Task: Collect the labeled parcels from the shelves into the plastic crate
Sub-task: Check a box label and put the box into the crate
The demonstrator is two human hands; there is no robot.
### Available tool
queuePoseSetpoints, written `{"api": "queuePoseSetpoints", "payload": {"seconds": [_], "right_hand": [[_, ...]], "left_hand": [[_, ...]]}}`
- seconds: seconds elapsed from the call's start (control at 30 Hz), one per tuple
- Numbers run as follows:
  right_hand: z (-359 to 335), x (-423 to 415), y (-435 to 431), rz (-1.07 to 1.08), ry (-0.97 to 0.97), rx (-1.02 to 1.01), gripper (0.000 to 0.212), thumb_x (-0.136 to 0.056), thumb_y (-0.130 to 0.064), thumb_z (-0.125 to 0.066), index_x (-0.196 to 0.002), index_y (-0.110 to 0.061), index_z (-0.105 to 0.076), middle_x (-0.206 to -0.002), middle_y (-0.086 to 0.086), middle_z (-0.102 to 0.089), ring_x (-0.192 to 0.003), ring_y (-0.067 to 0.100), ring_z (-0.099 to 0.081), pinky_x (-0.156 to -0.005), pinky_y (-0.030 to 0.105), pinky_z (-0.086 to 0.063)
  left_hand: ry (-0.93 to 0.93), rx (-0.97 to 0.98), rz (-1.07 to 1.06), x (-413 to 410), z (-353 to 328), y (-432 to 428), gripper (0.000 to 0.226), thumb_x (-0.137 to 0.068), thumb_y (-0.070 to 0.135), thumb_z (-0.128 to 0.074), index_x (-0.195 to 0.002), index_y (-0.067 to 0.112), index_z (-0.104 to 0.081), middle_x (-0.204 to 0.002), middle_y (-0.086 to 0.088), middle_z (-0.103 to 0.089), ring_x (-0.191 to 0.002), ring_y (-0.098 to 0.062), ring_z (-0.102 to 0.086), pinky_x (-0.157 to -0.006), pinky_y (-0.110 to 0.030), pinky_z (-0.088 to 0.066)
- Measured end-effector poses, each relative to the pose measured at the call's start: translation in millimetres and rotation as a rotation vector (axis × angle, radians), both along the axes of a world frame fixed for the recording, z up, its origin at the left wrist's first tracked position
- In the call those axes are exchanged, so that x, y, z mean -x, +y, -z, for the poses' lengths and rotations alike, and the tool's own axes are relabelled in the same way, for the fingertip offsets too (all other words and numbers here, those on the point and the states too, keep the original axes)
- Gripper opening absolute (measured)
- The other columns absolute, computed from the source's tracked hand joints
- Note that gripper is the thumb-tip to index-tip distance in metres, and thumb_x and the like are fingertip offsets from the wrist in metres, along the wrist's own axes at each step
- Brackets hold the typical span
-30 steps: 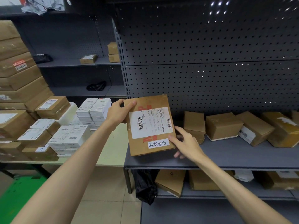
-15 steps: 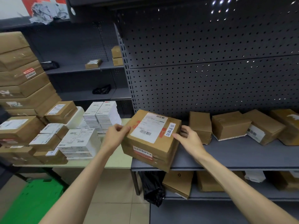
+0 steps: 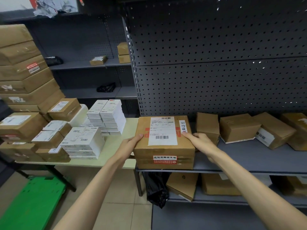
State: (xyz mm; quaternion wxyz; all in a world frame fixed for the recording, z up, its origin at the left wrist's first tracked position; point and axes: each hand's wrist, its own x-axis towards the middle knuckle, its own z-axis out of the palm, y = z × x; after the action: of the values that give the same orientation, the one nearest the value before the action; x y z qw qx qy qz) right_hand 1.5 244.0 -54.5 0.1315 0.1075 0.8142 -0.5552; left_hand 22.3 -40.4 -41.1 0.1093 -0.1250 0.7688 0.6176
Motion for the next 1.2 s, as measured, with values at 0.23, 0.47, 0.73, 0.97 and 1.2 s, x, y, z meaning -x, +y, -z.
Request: {"api": "queuePoseSetpoints", "payload": {"seconds": [0.23,0.47,0.73,0.97,1.2], "right_hand": [[-9.0,-3.5,-1.6,-0.029,0.096,0.138,0.071,-0.091,-0.060,-0.056,-0.147,-0.019,-0.042,-0.124,-0.005,-0.066,-0.109,0.010,-0.064,-0.095,0.029,-0.050],[-43.4,1.5,-8.1,-0.059,0.326,0.211,0.054,-0.097,-0.050,-0.051,-0.147,-0.036,-0.037,-0.134,-0.016,-0.057,-0.118,0.000,-0.056,-0.109,0.033,-0.042],[-88.5,19.6,-3.9,-0.044,0.495,0.159,0.058,-0.100,-0.043,-0.049,-0.153,-0.034,-0.027,-0.137,-0.017,-0.051,-0.123,0.002,-0.050,-0.108,0.027,-0.037],[-124.1,13.9,1.2,0.051,0.628,0.124,0.052,-0.099,-0.043,-0.052,-0.148,-0.032,-0.037,-0.125,-0.020,-0.059,-0.115,0.000,-0.058,-0.101,0.025,-0.046],[-144.1,-13.8,27.2,0.236,0.705,0.046,0.051,-0.099,-0.042,-0.052,-0.148,-0.034,-0.038,-0.126,-0.022,-0.060,-0.114,-0.002,-0.059,-0.104,0.032,-0.048]], "left_hand": [[0.141,-0.071,0.001,-3.0,-4.0,7.1,0.025,-0.100,0.042,-0.057,-0.114,0.027,-0.071,-0.094,0.012,-0.078,-0.083,-0.004,-0.072,-0.067,-0.020,-0.053],[0.394,-0.086,0.023,5.8,-37.1,5.7,0.035,-0.100,0.033,-0.059,-0.136,0.031,-0.059,-0.119,0.015,-0.072,-0.106,-0.001,-0.068,-0.076,-0.012,-0.051],[0.584,-0.028,0.092,29.9,-77.2,8.1,0.041,-0.103,0.022,-0.056,-0.144,0.029,-0.051,-0.124,0.019,-0.069,-0.116,-0.002,-0.063,-0.092,-0.019,-0.053],[0.653,-0.097,0.155,42.2,-107.9,17.7,0.047,-0.104,0.028,-0.054,-0.150,0.033,-0.043,-0.128,0.018,-0.067,-0.114,0.000,-0.065,-0.089,-0.017,-0.055],[0.692,-0.195,0.292,57.4,-131.7,51.7,0.049,-0.103,0.025,-0.056,-0.150,0.030,-0.043,-0.129,0.017,-0.067,-0.117,-0.003,-0.064,-0.104,-0.032,-0.052]]}}
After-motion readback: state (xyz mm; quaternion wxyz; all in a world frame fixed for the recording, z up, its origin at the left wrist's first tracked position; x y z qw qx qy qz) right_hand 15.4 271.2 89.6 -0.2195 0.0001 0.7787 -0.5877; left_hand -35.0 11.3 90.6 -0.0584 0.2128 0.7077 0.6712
